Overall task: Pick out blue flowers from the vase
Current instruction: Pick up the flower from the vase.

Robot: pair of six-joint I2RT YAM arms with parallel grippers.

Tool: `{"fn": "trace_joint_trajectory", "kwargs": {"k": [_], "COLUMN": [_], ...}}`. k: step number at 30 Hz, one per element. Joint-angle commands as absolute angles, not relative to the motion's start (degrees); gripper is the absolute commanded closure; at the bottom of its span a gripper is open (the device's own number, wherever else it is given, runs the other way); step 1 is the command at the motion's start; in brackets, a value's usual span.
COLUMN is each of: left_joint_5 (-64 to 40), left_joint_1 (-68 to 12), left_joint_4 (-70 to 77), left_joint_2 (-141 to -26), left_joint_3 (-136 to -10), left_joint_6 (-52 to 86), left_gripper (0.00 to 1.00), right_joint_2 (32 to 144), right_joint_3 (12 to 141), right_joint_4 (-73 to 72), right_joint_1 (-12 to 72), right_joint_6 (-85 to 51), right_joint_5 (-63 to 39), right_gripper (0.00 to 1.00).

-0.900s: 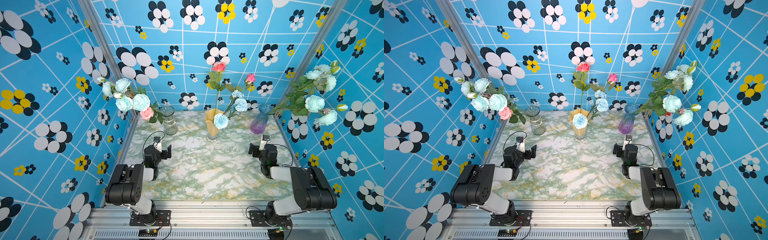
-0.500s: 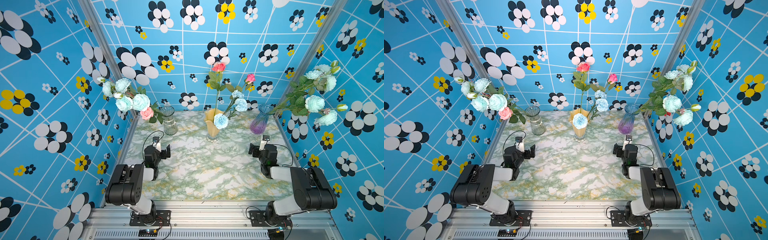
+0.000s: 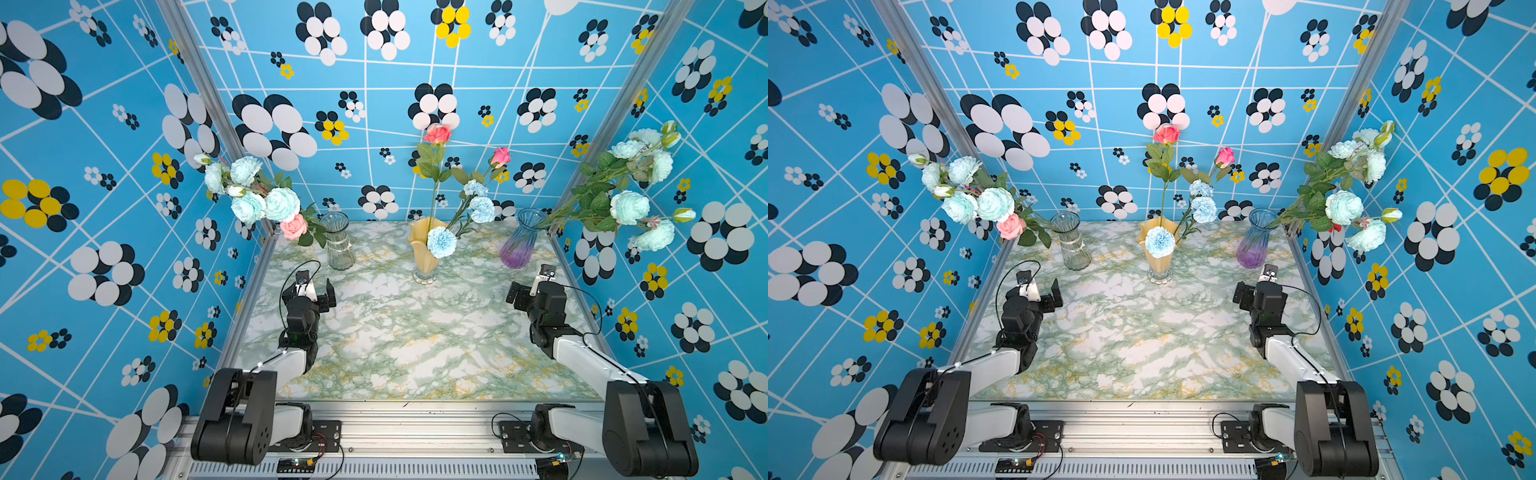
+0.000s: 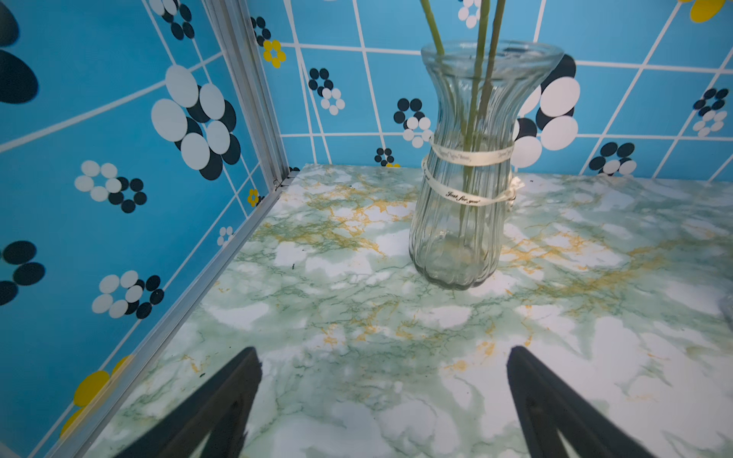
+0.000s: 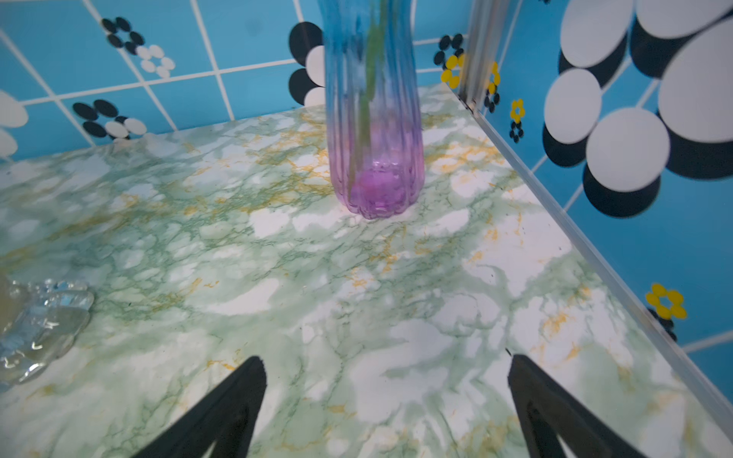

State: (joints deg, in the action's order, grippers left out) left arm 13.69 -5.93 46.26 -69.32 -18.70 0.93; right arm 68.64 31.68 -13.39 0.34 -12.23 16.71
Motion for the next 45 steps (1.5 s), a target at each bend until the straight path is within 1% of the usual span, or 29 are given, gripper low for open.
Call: {"fn": "trace_joint_trajectory", "kwargs": {"k": [1, 2, 3, 4, 5, 8, 10, 15, 19, 23, 26, 31, 35, 45], "left_joint_5": [21.9, 21.7, 21.1, 20.0, 18.9, 11.1, 8.2, 7.5, 9.6, 12.7, 14.8, 13.3, 12.4, 11.8], "left_joint_1": [-9.6, -10.0, -10.2, -10.1, -10.1, -10.1, -10.1, -10.2, -10.4, -10.6, -10.2, -8.1, -7.9, -7.6], "left_joint_4": [24.0, 18.2, 11.8, 7.1, 4.1, 0.3, -1.7, -9.0, -9.8, -10.9, -13.3, -17.9, -21.7, -32.7], "left_joint_2": [-59.4, -57.4, -55.9, -55.1, -54.9, -56.1, -57.8, -66.7, -75.0, -81.9, -85.3, -90.8, -95.9, -105.9], "left_joint_3": [-25.5, -28.2, -31.4, -33.8, -35.6, -40.5, -43.5, -52.1, -57.7, -63.6, -68.6, -77.4, -84.8, -98.7], "left_joint_6": [4.6, 7.0, 9.9, 12.5, 14.7, 18.2, 21.5, 26.1, 26.6, 26.9, 27.0, 26.8, 25.8, 23.0], "left_gripper": [0.0, 0.0, 0.0, 0.0, 0.0, 0.0, 0.03, 0.16, 0.2, 0.22, 0.27, 0.31, 0.36, 0.38], "right_joint_2": [64.8, 64.1, 62.9, 61.6, 60.0, 54.3, 50.7, 45.3, 45.6, 45.6, 45.8, 46.1, 46.5, 47.9], "right_joint_3": [39.3, 39.2, 38.8, 38.5, 38.1, 36.5, 35.8, 34.8, 35.5, 35.8, 36.0, 36.3, 36.6, 37.6], "right_joint_4": [8.8, 9.7, 9.7, 9.5, 8.9, 6.1, 5.2, 4.0, 3.4, 3.3, 3.3, 3.5, 3.4, 3.9], "right_joint_1": [0.3, 0.3, 0.3, 0.2, 0.2, 0.2, 0.4, 0.5, 1.0, 2.1, 2.6, 3.2, 4.1, 5.1], "right_joint_6": [-28.3, -28.9, -28.4, -27.9, -27.0, -24.4, -23.6, -23.8, -23.0, -22.9, -22.7, -22.5, -22.4, -22.2], "right_joint_5": [28.2, 28.1, 26.4, 24.0, 21.4, 12.6, 7.9, 2.3, -1.6, -2.0, -2.0, -2.0, -2.3, -2.5], "right_gripper": [0.01, 0.03, 0.13, 0.19, 0.21, 0.21, 0.21, 0.26, 0.28, 0.28, 0.28, 0.28, 0.28, 0.28]}}
